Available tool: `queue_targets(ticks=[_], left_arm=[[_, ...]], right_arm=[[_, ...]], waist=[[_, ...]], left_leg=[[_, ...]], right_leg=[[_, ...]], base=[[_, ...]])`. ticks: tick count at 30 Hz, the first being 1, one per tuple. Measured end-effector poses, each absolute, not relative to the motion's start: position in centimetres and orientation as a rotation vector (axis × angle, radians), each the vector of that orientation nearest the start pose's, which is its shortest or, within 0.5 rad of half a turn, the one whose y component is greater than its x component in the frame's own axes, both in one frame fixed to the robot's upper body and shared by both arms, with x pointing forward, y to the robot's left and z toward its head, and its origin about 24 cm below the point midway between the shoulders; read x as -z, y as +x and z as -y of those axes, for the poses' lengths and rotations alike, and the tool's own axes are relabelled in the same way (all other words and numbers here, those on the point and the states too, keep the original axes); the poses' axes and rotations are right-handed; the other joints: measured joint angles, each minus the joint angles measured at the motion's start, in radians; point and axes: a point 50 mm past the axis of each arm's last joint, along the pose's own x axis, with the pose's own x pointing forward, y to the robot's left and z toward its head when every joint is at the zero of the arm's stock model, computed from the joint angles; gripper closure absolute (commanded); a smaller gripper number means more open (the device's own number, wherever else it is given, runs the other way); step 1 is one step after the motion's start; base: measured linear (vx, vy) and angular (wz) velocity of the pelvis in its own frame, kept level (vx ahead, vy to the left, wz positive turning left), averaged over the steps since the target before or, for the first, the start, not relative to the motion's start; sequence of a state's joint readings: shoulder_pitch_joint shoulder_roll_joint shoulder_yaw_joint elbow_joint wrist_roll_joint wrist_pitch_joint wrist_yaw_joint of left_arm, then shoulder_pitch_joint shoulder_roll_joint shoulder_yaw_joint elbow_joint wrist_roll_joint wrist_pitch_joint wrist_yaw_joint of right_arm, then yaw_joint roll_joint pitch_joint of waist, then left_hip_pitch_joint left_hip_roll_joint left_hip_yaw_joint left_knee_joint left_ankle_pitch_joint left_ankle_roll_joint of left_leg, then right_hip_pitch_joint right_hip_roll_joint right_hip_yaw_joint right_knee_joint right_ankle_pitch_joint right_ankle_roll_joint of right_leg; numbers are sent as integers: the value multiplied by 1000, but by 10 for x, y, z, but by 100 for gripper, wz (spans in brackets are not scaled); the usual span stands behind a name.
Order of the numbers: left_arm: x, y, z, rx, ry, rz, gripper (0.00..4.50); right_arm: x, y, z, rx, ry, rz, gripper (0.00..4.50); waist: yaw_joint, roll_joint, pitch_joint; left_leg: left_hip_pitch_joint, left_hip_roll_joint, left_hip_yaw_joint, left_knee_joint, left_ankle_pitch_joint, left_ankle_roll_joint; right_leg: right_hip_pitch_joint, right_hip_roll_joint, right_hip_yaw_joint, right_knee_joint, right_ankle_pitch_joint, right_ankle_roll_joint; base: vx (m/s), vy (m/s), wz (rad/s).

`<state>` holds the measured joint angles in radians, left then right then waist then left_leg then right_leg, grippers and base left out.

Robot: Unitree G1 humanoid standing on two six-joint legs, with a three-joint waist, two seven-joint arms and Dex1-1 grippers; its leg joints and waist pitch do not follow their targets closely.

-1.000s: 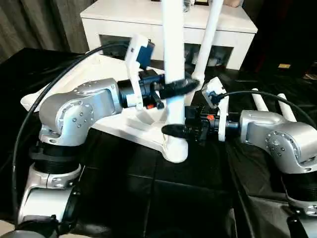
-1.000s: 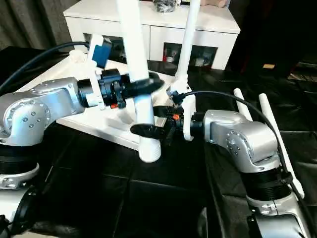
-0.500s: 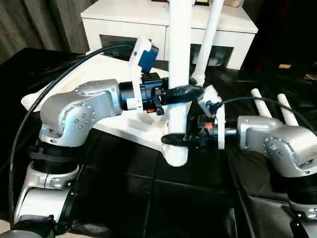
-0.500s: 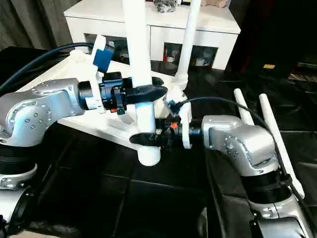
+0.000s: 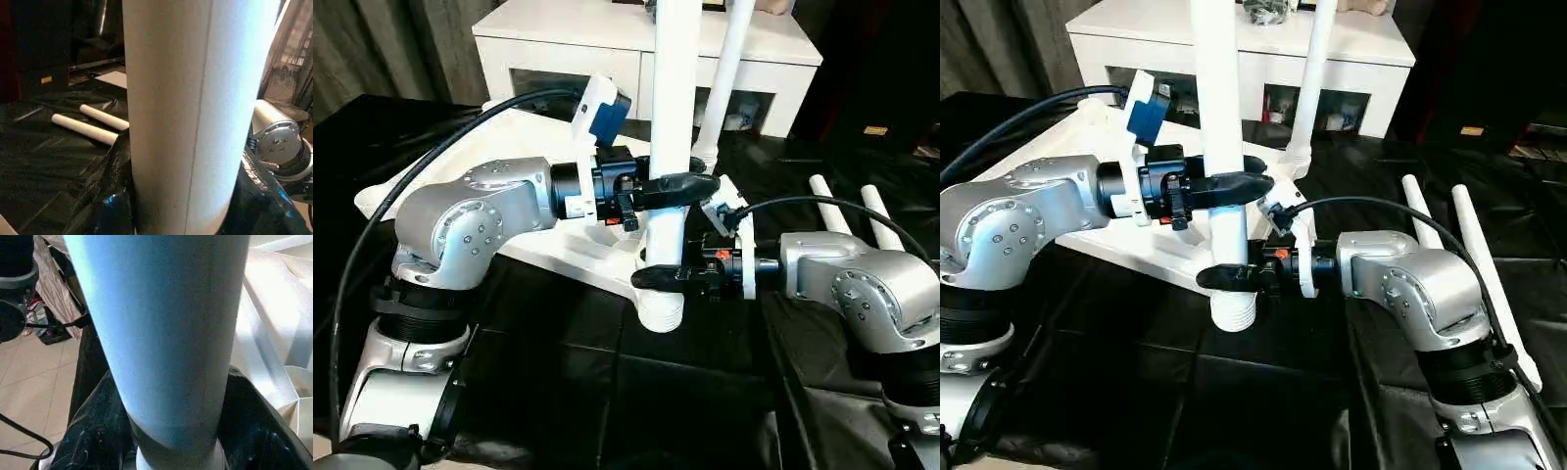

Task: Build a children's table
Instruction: Pick table leg

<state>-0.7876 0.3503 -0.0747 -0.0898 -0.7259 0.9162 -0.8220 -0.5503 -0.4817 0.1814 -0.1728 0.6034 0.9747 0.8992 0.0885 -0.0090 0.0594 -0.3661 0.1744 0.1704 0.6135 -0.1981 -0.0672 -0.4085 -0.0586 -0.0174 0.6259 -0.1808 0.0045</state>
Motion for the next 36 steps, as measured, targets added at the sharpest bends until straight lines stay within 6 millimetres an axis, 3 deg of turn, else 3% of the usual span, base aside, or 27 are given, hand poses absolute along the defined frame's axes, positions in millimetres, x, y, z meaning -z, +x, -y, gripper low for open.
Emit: queue_targets(ticks=[1, 11, 13, 17, 20, 23, 27, 30, 36], left_arm=[[-218, 300, -81, 1367, -148, -114, 201], [-222, 299, -88, 1381, -220, -120, 135], [-223, 301, -94, 1356, -210, -90, 121], [-218, 301, -106, 1357, -205, -27, 90], [-214, 305, -116, 1350, -217, 17, 82], [-199, 317, -132, 1267, -101, -19, 82], [-149, 338, -142, 1104, 267, -195, 82], [-119, 342, -144, 1099, 430, -282, 82], [-100, 350, -158, 1200, 654, -385, 128]], right_arm=[[-145, 278, 109, -1294, 53, -437, 252], [-145, 274, 108, -1248, 124, -379, 258], [-149, 278, 120, -1182, 142, -340, 258], [-149, 294, 169, -891, 164, -317, 262], [-148, 299, 179, -782, 184, -291, 264], [-146, 299, 193, -657, 198, -257, 264], [-130, 291, 196, -590, 126, -287, 264], [-120, 284, 189, -614, 76, -320, 264], [-118, 269, 182, -682, 36, -316, 264]], waist=[[0, 0, 0], [1, 2, 0], [1, 3, -1], [1, 6, -1], [-6, 16, -2], [-10, 27, -3], [-11, 44, -6], [-15, 48, -4], [-26, 62, -5]], left_leg=[[0, 0, 0, 0, 0, 0], [0, 0, 0, 1, 0, 0], [0, 0, 0, 1, 0, 0], [-1, 0, 0, 1, 1, -1], [-1, 0, 0, 2, 1, -2], [0, 0, -1, 1, 1, -2], [-1, 0, -1, 0, 1, -2], [-1, 0, -1, 0, 1, -2], [-2, -1, -1, 0, 0, -1]], right_leg=[[0, 0, 0, 0, 0, 0], [0, 0, 0, 0, 0, 0], [0, 0, 0, 0, 0, 0], [1, 0, 1, 0, 0, 0], [1, 0, 2, 0, 0, 0], [1, 1, 1, 1, 0, 0], [1, 1, 1, -1, 0, 1], [1, 1, 1, -1, 0, 2], [1, 0, 2, -4, 0, 1]], base=[[0, 0, 0], [0, 0, 0], [0, 0, 0], [0, 0, 0], [0, 0, 0], [0, 0, 0], [0, 0, 0], [0, 0, 0], [0, 0, 0]])
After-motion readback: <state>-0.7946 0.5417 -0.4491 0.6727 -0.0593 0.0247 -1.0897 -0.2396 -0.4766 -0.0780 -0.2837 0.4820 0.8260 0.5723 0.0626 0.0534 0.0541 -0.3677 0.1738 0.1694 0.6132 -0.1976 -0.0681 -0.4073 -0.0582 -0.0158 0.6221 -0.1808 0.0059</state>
